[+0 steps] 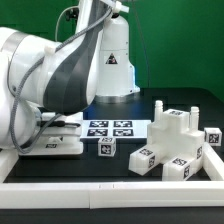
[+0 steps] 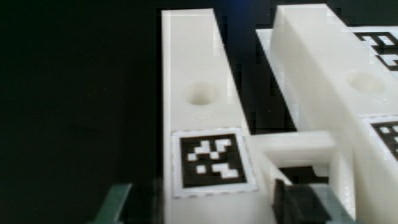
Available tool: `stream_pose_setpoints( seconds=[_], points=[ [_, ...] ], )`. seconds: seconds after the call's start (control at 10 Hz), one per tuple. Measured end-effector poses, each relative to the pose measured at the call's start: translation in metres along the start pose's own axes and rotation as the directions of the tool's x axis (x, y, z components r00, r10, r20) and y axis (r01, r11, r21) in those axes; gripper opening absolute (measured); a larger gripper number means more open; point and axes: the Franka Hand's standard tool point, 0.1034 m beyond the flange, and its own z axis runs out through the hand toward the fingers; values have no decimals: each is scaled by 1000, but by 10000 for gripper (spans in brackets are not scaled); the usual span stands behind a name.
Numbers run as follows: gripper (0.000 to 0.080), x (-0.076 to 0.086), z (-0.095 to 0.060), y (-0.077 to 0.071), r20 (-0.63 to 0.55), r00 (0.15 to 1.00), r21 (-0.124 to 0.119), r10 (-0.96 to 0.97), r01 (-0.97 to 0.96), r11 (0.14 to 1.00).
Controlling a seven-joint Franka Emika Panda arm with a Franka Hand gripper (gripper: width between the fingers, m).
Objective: Assemble chair
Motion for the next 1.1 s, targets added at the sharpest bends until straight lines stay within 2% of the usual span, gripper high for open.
stream_pose_setpoints(
  seconds=[0.1, 0.2, 0.3, 0.4, 0.5, 0.7, 0.8, 0.9, 1.0, 1.1],
  points=[
    [287, -7, -11, -4, -11, 1000, -1, -6, 6, 1000],
    [287, -16, -31, -7, -64, 997, -13, -45, 44, 999],
    [285, -32, -54, -13, -192, 977, -37, -94, 89, 995],
    [285, -54, -54, -19, -267, 957, -27, -113, 110, 994],
    [285, -56, -55, -16, -343, 932, -37, -118, 112, 993],
    [285, -43, -61, -14, -444, 887, -59, -124, 109, 992],
    [285, -47, -67, -17, -511, 851, -51, -123, 113, 992],
    [285, -67, -93, -26, -568, 814, -23, -118, 128, 992],
    [285, -85, -117, -23, -630, 761, -48, -155, 162, 986],
    [285, -89, -128, -18, -715, 684, -51, -147, 158, 986]
  ],
)
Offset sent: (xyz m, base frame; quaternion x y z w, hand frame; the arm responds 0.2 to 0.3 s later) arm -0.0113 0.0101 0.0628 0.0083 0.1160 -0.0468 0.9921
